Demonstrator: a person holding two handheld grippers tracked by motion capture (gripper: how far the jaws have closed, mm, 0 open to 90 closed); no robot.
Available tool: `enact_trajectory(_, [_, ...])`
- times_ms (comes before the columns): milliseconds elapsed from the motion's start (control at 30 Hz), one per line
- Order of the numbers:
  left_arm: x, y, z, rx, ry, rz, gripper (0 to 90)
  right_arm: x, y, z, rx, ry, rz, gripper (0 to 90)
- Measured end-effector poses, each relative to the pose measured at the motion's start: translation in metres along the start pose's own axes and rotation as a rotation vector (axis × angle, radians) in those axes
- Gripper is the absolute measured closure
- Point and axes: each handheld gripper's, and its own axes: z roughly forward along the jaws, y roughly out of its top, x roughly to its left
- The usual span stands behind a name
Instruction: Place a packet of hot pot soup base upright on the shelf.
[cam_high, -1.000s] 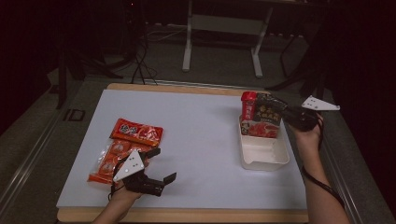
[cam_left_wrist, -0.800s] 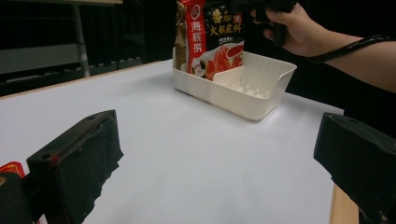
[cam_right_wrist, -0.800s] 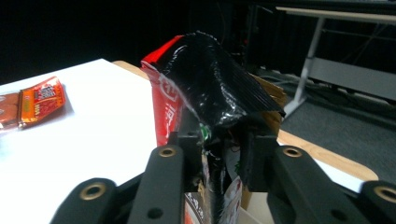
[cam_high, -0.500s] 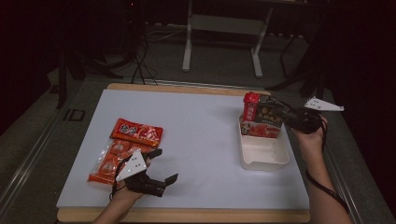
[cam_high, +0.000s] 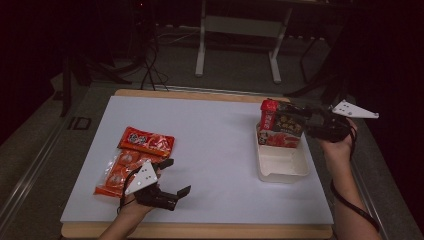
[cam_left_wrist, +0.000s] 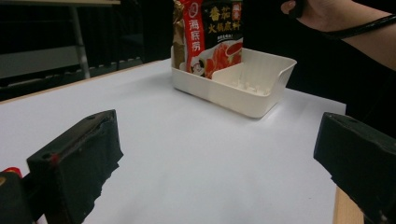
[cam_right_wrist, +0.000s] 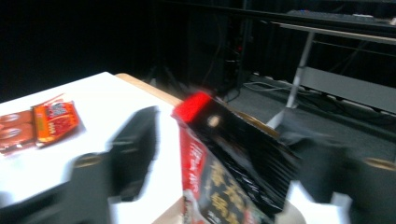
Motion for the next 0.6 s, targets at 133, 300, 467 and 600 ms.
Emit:
enact_trajectory(133, [-0.001,0.001,0.000,0.008,0.000,0.031,3.8,0.008,0.003,0.000,0.003,-0.013,0.006,14.4])
enact_trajectory(300, [-0.003,0.006,-0.001,0.000,0.018,0.008,7.4,0.021,0.005,-0.004,-0.029,0.021,0.005,14.0])
enact_trajectory(467, [-0.002,0.009,-0.006,0.003,0.032,-0.064,8.1,0.035,0.013,-0.016,-0.107,0.059,-0.023,14.7])
enact_trajectory(600, [0.000,0.014,-0.008,0.050,0.042,-0.105,8.1,0.050,0.018,-0.023,-0.124,0.083,-0.046,16.4])
